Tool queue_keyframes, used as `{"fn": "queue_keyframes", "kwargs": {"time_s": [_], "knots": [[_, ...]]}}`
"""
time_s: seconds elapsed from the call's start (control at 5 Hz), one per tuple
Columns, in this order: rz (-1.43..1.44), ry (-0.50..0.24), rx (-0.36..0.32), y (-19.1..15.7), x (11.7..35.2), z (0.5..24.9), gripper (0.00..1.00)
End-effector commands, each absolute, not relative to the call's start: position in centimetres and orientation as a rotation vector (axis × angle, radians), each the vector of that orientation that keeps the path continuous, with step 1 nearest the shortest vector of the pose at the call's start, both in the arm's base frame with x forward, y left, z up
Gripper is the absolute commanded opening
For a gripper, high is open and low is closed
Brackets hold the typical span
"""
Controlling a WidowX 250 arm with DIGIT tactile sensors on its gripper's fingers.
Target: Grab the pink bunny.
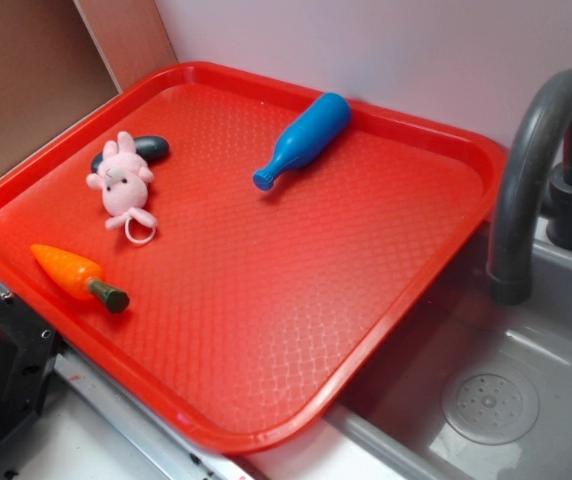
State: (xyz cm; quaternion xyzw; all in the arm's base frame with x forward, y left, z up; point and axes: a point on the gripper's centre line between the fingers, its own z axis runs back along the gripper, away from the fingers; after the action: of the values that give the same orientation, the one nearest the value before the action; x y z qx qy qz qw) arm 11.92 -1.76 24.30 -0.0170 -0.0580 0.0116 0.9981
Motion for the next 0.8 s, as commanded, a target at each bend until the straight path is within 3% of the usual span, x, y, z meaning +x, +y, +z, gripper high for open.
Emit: {"fn": "queue_keyframes", "kwargs": {"time_s": [0.0,0.2,0.4,0.6], "knots": [[0.023,-0.116,-0.034,-1.8,11.9,24.3,1.0],[0.27,-0.222,0.009,0.2,12.6,24.5,1.0],[0.52,-0.3,0.026,2.2,13.4,23.5,1.0],[0.764,-0.37,0.092,4.4,14.2,21.5,1.0]]}}
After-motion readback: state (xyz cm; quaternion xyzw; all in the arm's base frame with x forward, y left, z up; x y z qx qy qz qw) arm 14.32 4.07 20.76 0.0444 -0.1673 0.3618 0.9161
